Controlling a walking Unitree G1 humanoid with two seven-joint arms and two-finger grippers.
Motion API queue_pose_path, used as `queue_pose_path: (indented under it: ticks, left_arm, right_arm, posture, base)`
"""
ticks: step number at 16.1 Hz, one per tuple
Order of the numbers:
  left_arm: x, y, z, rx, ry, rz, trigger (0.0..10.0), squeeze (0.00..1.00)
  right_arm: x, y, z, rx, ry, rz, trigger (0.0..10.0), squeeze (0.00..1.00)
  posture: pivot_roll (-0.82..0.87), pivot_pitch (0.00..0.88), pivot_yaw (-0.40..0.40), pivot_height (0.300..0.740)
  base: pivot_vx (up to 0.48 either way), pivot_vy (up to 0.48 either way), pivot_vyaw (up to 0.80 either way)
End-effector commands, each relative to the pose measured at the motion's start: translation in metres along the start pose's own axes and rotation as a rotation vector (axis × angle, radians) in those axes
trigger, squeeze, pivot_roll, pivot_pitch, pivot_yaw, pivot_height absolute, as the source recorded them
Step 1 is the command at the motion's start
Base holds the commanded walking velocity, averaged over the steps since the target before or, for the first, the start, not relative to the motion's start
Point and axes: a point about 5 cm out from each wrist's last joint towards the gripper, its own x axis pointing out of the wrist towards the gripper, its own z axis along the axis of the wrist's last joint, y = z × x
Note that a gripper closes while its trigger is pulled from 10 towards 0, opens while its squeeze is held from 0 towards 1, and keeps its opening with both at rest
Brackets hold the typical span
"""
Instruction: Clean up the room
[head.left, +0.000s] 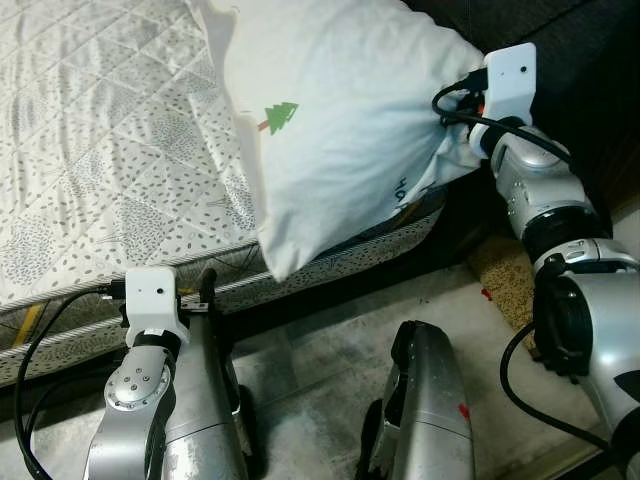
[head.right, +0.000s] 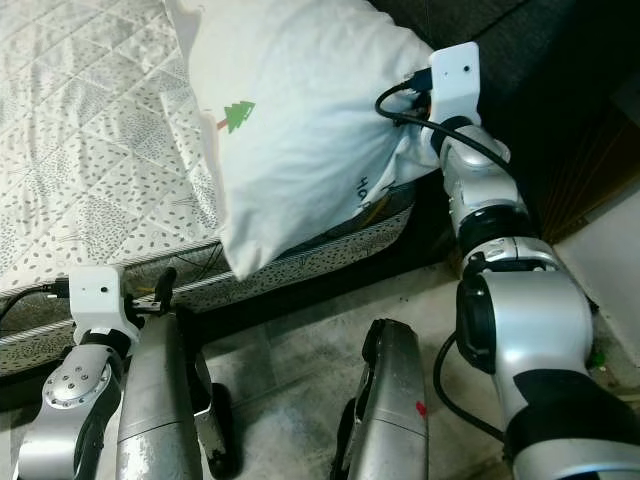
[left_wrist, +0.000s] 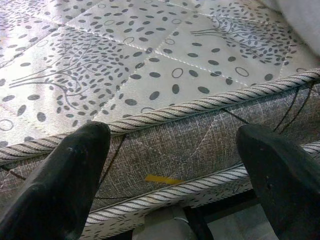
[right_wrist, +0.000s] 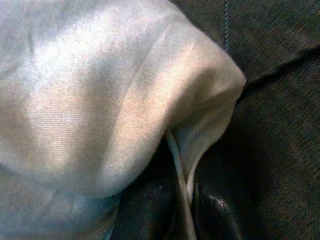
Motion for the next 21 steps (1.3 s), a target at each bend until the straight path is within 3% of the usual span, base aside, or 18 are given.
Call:
queue_pose_path:
  ticks: [1,2,3,5,7,9,13,17,21]
  left_arm:
    - [-0.001,-0.001,-0.003,0.003,0.011,-0.005,10.0,0.0]
    - [-0.001,-0.001,-0.003,0.003,0.011,-0.009,10.0,0.0]
    - [0.0,-0.001,-0.003,0.005,0.013,-0.013,10.0,0.0]
    - [0.0,-0.001,-0.003,0.008,0.013,-0.016,10.0,0.0]
    - [0.001,-0.001,-0.003,0.011,0.014,-0.017,10.0,0.0]
    - [0.0,-0.001,-0.003,0.014,0.015,-0.017,10.0,0.0]
    - [-0.003,0.001,-0.006,0.018,0.025,-0.013,10.0,0.0]
    - [-0.004,0.002,-0.007,0.018,0.031,-0.008,10.0,0.0]
    - [-0.001,0.001,-0.008,0.022,0.034,-0.025,10.0,0.0]
  right_arm:
    - [-0.001,0.009,-0.006,0.023,-0.012,0.049,10.0,0.0]
    - [-0.002,0.013,-0.013,0.049,0.004,0.08,10.0,0.82]
    - [-0.003,0.017,-0.019,0.056,0.014,0.113,10.0,1.0]
    - [-0.005,0.019,-0.023,0.054,0.026,0.13,10.0,1.0]
    - [-0.007,0.021,-0.027,-0.012,0.024,0.168,10.0,1.0]
    - [-0.012,0.013,-0.027,-0.128,-0.014,0.164,10.0,1.0]
    - [-0.02,-0.01,-0.022,-0.099,-0.07,0.136,10.0,1.0]
    - [-0.048,-0.025,-0.055,-0.078,-0.021,0.216,10.0,1.0]
    - [-0.08,-0.037,-0.091,-0.067,0.049,0.16,10.0,1.0]
  posture:
    - [0.08,0.203,-0.073,0.495]
    - [0.08,0.203,-0.07,0.495]
    - [0.08,0.203,-0.068,0.495]
    - [0.08,0.202,-0.064,0.495]
    - [0.08,0.202,-0.063,0.495]
    - [0.08,0.206,-0.061,0.495]
    - [0.08,0.205,-0.064,0.495]
    - [0.06,0.204,-0.061,0.495]
    - [0.05,0.206,-0.046,0.495]
  base:
    - [0.0,0.0,0.0]
    - [0.0,0.0,0.0]
    - [0.0,0.0,0.0]
    - [0.0,0.0,0.0]
    - [0.0,0.0,0.0]
    - [0.0,0.0,0.0]
    - [0.0,0.0,0.0]
    - [0.0,0.0,0.0]
    - [0.0,0.0,0.0]
